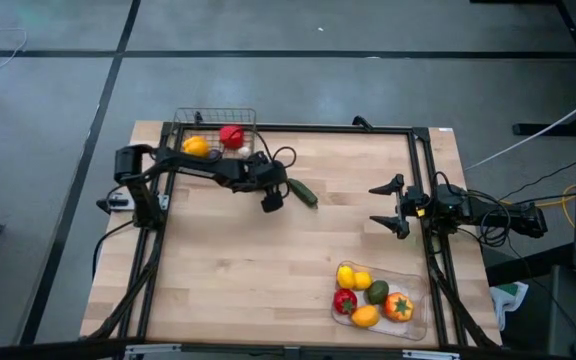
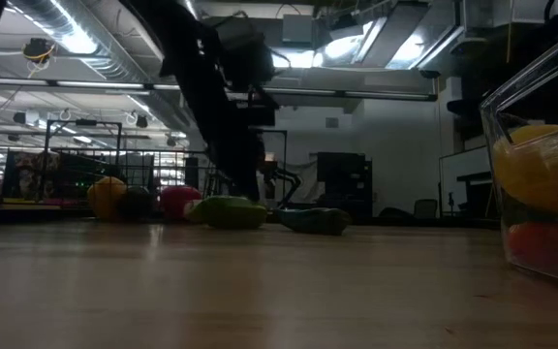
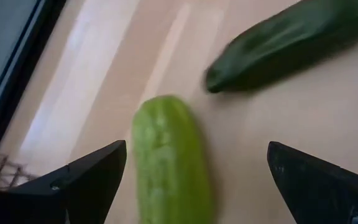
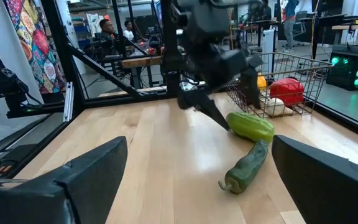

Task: Sort produce into baskets
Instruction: Put the chayote into the mesh basket

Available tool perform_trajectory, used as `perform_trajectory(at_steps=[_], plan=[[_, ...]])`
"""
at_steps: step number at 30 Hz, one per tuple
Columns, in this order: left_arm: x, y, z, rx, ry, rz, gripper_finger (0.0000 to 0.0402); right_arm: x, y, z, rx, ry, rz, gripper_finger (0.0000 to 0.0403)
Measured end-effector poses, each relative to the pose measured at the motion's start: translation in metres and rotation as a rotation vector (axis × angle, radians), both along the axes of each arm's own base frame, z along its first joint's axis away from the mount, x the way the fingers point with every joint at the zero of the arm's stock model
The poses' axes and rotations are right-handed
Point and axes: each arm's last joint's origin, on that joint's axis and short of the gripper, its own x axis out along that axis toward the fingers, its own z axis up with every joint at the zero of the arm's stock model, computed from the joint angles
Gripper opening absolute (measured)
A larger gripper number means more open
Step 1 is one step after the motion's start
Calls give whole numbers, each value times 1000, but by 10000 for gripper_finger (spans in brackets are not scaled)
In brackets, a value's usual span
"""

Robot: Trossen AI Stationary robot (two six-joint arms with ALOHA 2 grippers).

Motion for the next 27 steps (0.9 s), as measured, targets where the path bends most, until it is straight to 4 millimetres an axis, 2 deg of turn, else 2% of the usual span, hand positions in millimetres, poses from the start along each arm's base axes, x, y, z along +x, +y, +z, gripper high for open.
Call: perform_trajectory(at_steps=[3, 12, 27], plan=[[0, 7, -7, 35, 28, 42, 386, 0, 0, 0, 0, 0, 0, 397], [-4, 23, -9, 46, 42, 77, 386, 0, 0, 0, 0, 0, 0, 397], [0, 16, -26, -24, 89, 17, 386, 0, 0, 0, 0, 0, -1, 397]])
